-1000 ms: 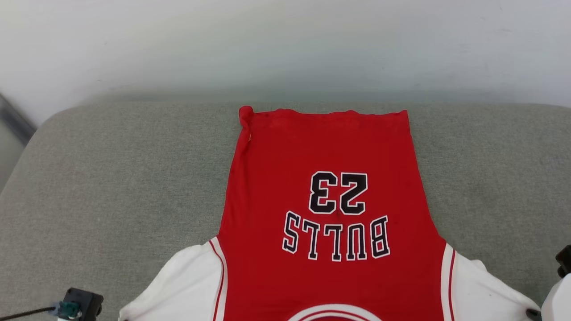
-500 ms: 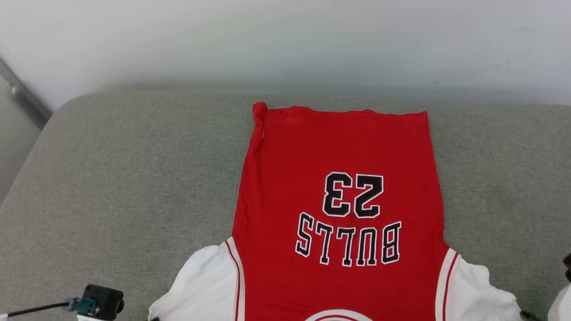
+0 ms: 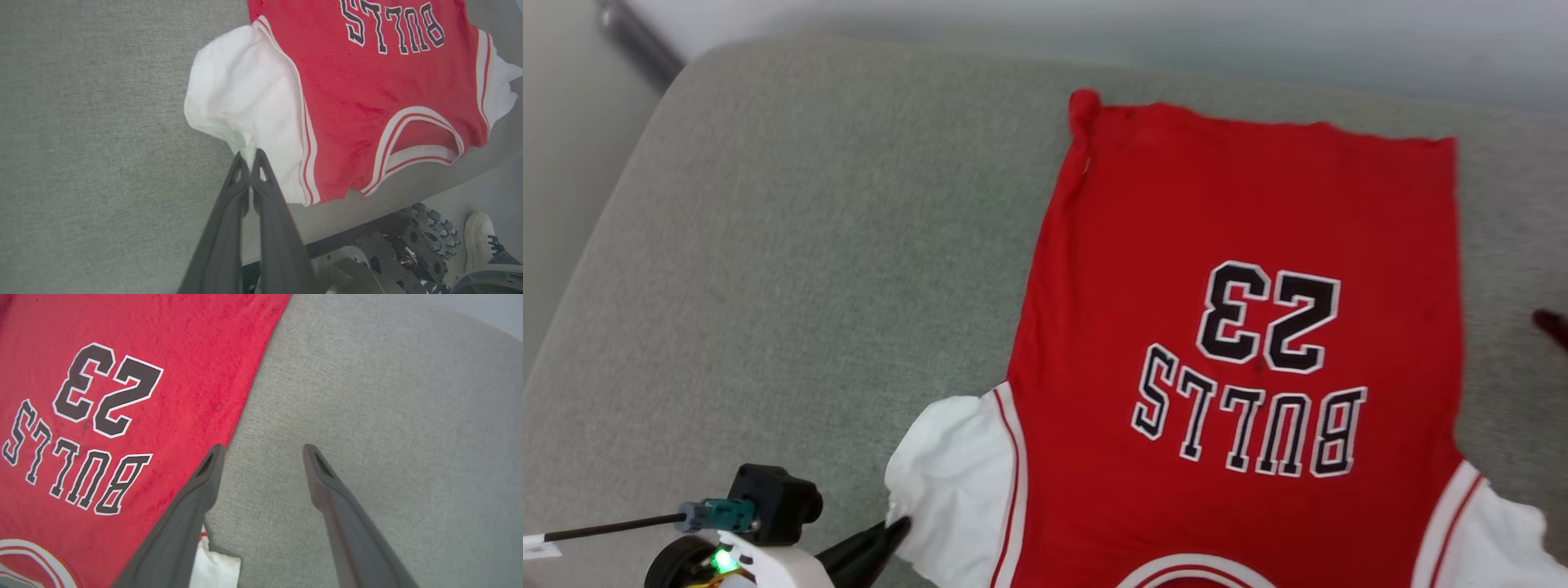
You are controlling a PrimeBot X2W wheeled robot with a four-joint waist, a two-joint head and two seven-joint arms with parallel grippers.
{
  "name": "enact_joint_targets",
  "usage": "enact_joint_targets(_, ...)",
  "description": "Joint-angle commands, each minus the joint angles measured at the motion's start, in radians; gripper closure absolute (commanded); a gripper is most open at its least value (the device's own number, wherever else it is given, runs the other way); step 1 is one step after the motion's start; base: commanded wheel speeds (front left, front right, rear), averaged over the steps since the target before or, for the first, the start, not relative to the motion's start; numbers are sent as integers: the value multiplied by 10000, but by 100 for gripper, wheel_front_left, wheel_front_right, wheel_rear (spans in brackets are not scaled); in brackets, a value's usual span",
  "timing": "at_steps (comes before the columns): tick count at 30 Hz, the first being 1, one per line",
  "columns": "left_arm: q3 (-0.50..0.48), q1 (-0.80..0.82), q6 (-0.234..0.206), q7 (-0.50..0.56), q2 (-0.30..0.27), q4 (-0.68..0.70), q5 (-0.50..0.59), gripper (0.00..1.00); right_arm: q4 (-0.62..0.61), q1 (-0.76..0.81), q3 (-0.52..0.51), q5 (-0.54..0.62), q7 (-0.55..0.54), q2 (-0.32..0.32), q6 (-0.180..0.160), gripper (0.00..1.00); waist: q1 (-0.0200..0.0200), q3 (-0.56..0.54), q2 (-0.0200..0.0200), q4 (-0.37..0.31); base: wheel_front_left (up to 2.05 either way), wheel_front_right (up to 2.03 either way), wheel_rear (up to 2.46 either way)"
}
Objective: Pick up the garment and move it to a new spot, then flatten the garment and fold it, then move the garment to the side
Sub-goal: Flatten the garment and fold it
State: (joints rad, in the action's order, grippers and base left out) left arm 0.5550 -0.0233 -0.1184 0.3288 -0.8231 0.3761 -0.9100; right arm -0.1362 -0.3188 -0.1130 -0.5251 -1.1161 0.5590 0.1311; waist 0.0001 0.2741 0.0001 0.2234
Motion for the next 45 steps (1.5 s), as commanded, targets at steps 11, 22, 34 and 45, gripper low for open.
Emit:
enact_joint_targets(11, 640, 1448, 590, 245, 495, 1017, 1027, 100, 1858, -4243, -594, 1747, -2830, 643, -7, 0, -1, 2666, -1, 2238, 0, 0, 0)
enact_joint_targets(22, 1229, 2067, 1063, 3, 1118, 1057, 1677, 100, 2585, -5553, -1225, 3040, -3477, 817, -7, 0, -1, 3616, -1, 3138, 0, 0, 0)
enact_joint_targets(34, 1013, 2160, 1148, -492, 1245, 655, 1565, 100, 3006, -4625, -1109, 3098, -4221, 777, -6, 100, -1, 3773, -1, 3323, 0, 0, 0)
enact_joint_targets(45, 863, 2024, 824, -437, 990, 213, 1705, 100, 2993, -3565, -1354, 2968, -3693, 490, -7, 100, -1, 2542, -1, 2500, 0, 0, 0)
